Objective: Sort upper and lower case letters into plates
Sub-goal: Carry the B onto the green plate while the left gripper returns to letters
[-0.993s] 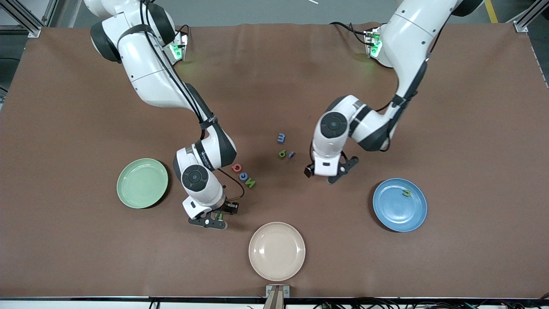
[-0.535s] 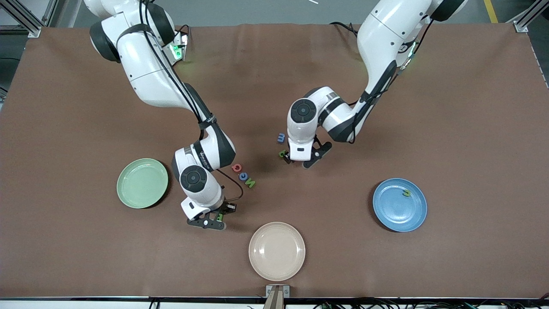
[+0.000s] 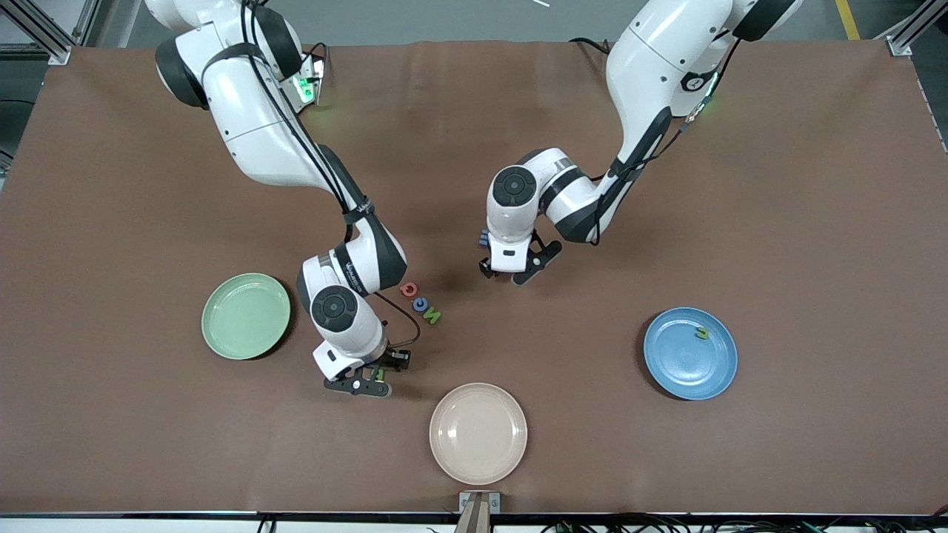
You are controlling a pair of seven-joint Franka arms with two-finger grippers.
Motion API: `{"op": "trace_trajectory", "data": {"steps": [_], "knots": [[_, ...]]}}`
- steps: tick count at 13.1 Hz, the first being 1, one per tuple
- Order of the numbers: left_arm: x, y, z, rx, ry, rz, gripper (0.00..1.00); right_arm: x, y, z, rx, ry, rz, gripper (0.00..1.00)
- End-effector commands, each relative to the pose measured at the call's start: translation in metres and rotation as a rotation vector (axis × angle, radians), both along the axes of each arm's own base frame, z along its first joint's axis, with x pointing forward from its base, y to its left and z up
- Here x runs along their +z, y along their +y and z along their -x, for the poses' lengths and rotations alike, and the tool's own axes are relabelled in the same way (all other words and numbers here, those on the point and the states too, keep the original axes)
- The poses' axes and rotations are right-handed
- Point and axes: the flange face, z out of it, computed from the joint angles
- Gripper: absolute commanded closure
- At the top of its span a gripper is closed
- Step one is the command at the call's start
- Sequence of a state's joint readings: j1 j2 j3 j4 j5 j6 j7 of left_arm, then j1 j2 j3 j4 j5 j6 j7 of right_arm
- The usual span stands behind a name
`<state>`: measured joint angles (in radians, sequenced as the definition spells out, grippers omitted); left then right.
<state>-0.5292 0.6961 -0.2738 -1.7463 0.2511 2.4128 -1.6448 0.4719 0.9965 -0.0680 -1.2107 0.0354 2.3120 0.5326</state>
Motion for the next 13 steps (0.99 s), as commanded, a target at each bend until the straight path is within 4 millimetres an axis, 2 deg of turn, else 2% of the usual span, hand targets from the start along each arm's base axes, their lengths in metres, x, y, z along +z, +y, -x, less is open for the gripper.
{"op": "trace_trajectory", "data": {"steps": [1,3,6,9,10,11,12,13], "knots": [[-0.003,-0.006,0.002,0.006,-0.002,0.008,0.38,-0.001,-0.025,-0.013,0.066,-0.015,0.019,0.3],[-0.003,-0.006,0.002,0.007,-0.001,0.009,0.44,0.002,-0.04,-0.019,0.083,-0.019,0.02,0.31],[-0.003,-0.005,0.0,0.01,-0.002,0.01,0.59,0.001,-0.037,-0.018,0.074,-0.018,0.016,0.34],[0.001,-0.005,-0.003,0.013,-0.009,0.015,0.87,0.001,-0.037,-0.018,0.073,-0.016,0.015,0.38],[0.005,-0.004,-0.007,0.013,-0.016,0.019,0.95,0.001,-0.037,-0.018,0.079,-0.016,0.016,0.46],[0.014,-0.003,-0.016,0.027,-0.029,0.03,0.99,0.0,-0.037,-0.018,0.082,-0.015,0.017,0.6],[0.021,-0.002,-0.023,0.033,-0.038,0.035,0.99,0.001,-0.037,-0.018,0.08,-0.016,0.016,0.77],[0.026,0.0,-0.031,0.042,-0.05,0.039,0.99,0.001,-0.038,-0.018,0.079,-0.016,0.016,0.89]]}}
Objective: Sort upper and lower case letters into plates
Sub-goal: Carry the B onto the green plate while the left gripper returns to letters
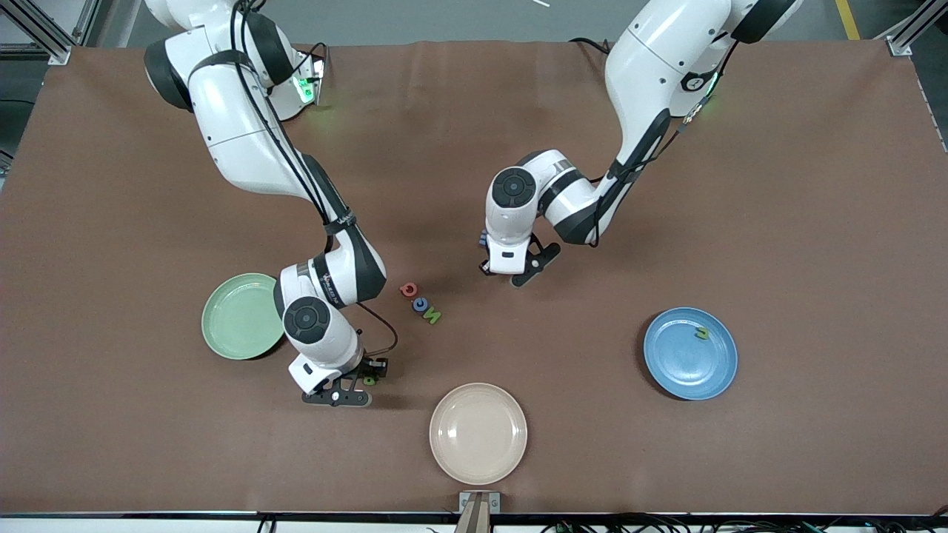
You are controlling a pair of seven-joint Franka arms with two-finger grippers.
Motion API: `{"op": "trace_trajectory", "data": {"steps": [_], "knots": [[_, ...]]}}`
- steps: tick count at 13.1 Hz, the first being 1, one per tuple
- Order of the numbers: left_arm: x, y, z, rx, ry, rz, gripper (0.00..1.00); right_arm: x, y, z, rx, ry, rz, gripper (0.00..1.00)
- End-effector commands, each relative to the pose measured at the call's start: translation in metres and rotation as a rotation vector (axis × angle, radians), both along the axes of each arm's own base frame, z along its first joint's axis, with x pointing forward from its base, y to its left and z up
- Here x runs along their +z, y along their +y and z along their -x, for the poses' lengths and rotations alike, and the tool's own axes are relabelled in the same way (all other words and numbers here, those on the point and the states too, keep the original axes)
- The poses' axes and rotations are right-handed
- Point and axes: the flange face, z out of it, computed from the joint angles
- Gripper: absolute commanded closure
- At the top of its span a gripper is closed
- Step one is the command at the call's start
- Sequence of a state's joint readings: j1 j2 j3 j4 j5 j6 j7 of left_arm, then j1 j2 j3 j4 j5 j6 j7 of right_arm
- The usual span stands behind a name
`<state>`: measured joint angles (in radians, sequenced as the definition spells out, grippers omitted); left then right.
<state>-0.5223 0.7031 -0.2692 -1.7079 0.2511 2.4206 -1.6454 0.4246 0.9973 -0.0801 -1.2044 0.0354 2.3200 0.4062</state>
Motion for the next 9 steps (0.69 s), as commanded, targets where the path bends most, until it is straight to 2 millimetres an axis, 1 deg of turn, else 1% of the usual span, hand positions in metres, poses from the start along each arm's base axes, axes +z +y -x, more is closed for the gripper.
{"op": "trace_trajectory", "data": {"steps": [1,2,3,4,5,6,7,8,9], "knots": [[0.021,0.009,-0.026,0.043,-0.032,0.021,1.0,-0.003,0.001,0.0,0.007,0.003,-0.002,0.97],[0.031,0.019,-0.041,0.059,-0.049,0.03,1.0,-0.002,-0.002,0.0,0.004,0.004,-0.003,1.0],[0.043,0.036,-0.057,0.08,-0.068,0.03,1.0,0.0,-0.007,-0.003,-0.001,0.005,-0.003,1.0],[0.053,0.051,-0.07,0.086,-0.083,0.03,1.0,0.007,-0.016,-0.007,-0.006,0.003,-0.004,1.0],[0.063,0.071,-0.085,0.069,-0.095,0.027,1.0,0.02,-0.034,-0.013,0.009,0.005,-0.011,1.0],[0.069,0.095,-0.099,0.044,-0.092,0.006,1.0,0.031,-0.049,-0.015,0.048,0.035,0.001,1.0],[0.075,0.118,-0.112,0.005,-0.093,-0.007,1.0,0.048,-0.071,-0.016,0.067,0.089,0.014,1.0],[0.078,0.145,-0.126,-0.023,-0.091,-0.02,1.0,0.071,-0.093,-0.016,0.075,0.141,0.023,1.0],[0.076,0.172,-0.137,-0.054,-0.077,-0.037,1.0,0.095,-0.114,-0.015,0.065,0.175,0.023,1.0]]}}
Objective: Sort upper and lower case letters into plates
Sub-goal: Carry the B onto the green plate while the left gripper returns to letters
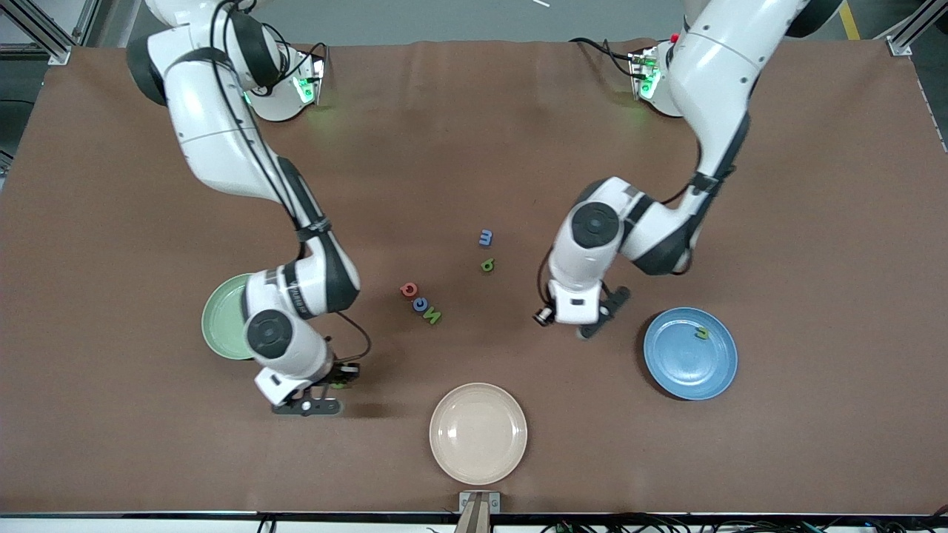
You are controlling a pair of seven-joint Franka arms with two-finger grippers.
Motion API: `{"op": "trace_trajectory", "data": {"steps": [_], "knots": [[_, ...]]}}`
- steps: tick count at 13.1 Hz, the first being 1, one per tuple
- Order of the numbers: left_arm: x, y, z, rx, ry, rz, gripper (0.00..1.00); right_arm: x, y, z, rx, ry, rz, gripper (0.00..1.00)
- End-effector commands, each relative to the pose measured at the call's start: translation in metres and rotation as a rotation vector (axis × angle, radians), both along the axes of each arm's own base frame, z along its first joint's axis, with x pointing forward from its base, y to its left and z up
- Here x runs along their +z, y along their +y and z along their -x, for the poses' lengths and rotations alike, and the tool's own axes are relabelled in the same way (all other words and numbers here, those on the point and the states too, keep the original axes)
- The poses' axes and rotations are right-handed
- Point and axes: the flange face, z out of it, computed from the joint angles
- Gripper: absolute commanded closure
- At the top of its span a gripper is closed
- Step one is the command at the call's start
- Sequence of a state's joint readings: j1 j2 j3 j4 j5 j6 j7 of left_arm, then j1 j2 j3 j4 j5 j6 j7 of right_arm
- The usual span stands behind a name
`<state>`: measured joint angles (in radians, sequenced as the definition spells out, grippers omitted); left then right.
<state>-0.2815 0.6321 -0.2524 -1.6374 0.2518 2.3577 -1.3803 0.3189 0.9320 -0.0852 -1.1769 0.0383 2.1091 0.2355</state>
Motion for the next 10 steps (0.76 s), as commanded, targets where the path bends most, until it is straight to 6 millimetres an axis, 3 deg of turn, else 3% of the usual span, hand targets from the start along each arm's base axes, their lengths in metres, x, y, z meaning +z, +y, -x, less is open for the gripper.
{"op": "trace_trajectory", "data": {"steps": [1,4,6,7,8,9,10], "knots": [[0.003,0.069,-0.023,-0.093,0.039,-0.058,1.0,0.077,-0.051,0.007,-0.011,0.073,-0.02,1.0],[-0.014,0.165,-0.048,-0.226,0.1,-0.124,1.0,0.129,-0.126,0.041,-0.036,0.089,-0.037,1.0],[-0.018,0.208,-0.054,-0.308,0.117,-0.153,0.95,0.149,-0.163,0.069,-0.046,0.089,-0.047,1.0],[-0.028,0.229,-0.057,-0.333,0.134,-0.153,0.81,0.153,-0.176,0.081,-0.051,0.087,-0.051,1.0],[-0.034,0.237,-0.057,-0.344,0.143,-0.153,0.42,0.148,-0.188,0.094,-0.067,0.094,-0.053,1.0],[-0.036,0.237,-0.057,-0.34,0.146,-0.152,0.1,0.14,-0.192,0.105,-0.073,0.099,-0.054,1.0],[-0.038,0.232,-0.054,-0.335,0.151,-0.152,0.0,0.129,-0.193,0.114,-0.077,0.096,-0.054,1.0]]}}
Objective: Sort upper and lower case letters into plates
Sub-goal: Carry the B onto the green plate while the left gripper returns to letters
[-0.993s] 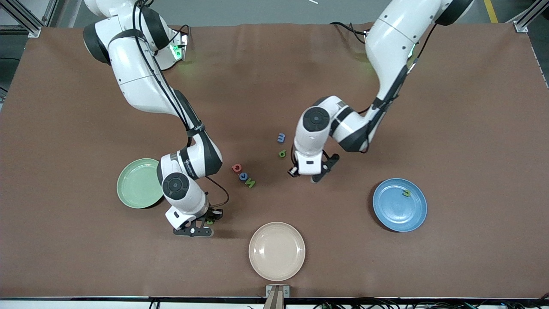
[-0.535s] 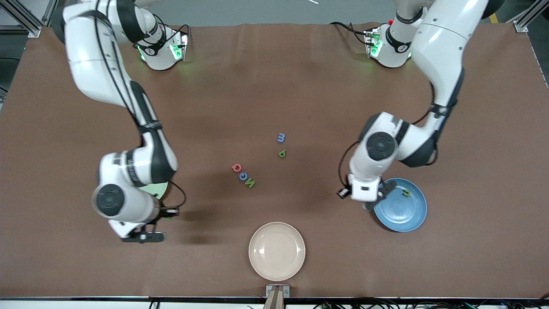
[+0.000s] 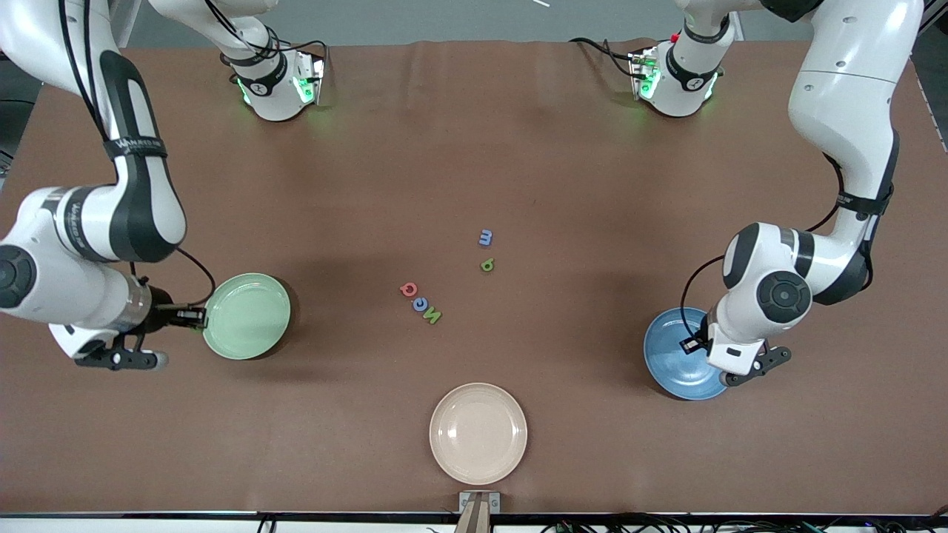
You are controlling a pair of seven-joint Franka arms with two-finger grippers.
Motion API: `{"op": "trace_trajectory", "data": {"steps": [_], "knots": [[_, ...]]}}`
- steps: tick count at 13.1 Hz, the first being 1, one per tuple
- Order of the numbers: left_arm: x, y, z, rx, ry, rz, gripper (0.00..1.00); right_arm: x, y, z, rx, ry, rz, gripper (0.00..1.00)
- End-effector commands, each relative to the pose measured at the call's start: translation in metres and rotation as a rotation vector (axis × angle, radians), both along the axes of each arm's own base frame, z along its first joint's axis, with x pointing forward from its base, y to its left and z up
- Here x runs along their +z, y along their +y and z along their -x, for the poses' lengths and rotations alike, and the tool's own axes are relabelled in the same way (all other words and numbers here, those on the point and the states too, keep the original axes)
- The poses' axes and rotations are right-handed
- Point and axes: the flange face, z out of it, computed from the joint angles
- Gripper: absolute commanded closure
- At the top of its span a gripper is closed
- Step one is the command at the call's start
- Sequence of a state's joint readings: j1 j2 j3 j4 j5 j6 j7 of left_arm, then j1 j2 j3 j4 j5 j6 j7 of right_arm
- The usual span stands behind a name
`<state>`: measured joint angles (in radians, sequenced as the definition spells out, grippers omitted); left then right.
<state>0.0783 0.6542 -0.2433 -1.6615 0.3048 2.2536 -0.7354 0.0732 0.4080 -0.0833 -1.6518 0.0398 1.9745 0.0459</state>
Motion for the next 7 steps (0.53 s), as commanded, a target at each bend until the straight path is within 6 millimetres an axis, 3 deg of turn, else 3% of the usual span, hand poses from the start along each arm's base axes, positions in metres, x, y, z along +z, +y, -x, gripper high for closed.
{"op": "trace_trajectory", "data": {"steps": [1,2,4,7], "knots": [[-0.001,-0.025,0.014,-0.031,0.018,-0.018,0.0,-0.034,0.001,0.042,0.001,-0.007,-0.018,1.0],[0.006,-0.033,0.026,-0.005,0.028,-0.028,0.0,-0.054,-0.002,0.051,-0.01,-0.019,-0.022,1.0],[0.02,-0.091,0.052,0.036,0.04,-0.011,0.0,-0.093,-0.004,0.067,-0.017,-0.053,-0.019,1.0],[0.028,-0.194,0.091,0.078,0.045,0.013,0.0,-0.122,-0.006,0.075,-0.008,-0.064,-0.015,0.98]]}}
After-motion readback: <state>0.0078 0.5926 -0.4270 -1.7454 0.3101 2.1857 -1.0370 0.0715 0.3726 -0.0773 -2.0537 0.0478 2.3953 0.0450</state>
